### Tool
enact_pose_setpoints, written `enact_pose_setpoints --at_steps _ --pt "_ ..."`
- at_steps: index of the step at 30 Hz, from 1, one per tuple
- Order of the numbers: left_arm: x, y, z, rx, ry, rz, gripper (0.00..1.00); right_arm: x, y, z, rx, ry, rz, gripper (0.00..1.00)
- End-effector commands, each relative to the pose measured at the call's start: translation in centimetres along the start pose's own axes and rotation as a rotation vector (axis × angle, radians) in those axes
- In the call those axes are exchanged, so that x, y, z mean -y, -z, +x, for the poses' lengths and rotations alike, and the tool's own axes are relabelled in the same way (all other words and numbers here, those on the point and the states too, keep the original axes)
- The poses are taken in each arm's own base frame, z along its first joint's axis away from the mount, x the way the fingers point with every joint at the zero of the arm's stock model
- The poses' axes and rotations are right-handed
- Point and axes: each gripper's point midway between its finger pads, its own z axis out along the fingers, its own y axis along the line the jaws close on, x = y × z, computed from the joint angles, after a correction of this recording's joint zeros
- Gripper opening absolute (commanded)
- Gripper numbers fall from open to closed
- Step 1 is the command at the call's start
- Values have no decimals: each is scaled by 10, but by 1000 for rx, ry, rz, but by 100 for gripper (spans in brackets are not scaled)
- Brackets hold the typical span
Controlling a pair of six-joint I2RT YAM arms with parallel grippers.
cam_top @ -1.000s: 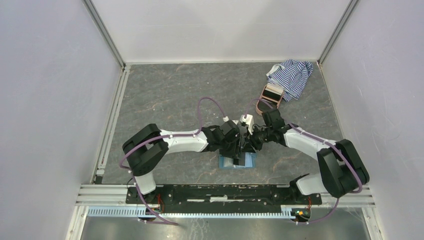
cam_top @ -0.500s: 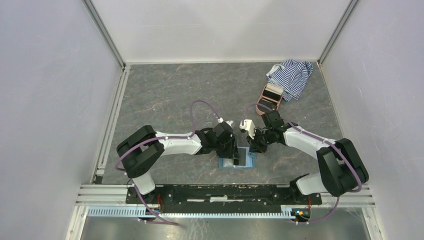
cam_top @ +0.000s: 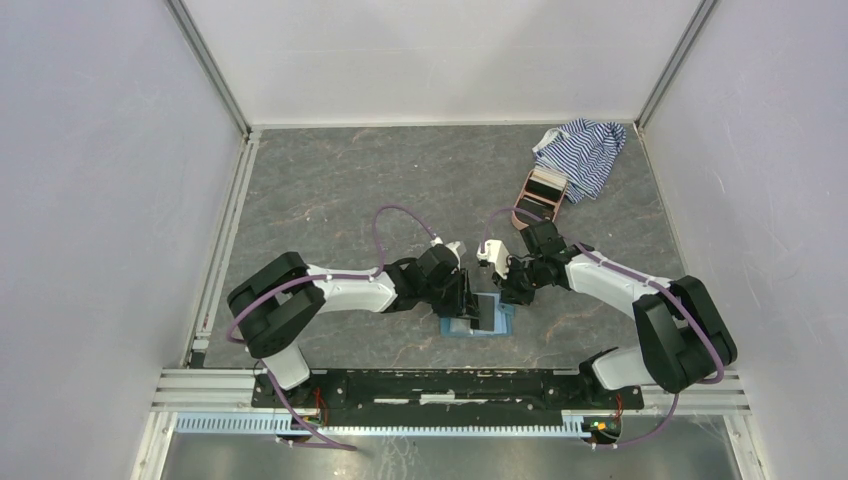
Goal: Put the credit cards into the card holder
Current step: Insert the credit card into the card holder.
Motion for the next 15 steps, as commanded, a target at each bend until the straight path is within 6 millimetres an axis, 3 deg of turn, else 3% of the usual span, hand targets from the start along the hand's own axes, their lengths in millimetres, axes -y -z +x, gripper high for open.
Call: enact_pose_setpoints --at_steps 1,15 --pt "21 -2 -6 1 25 94 36 2 1 -4 -8 30 -1 11" --pt "33 -16 -6 -48 13 129 34 -2 2 -10 18 39 -19 12"
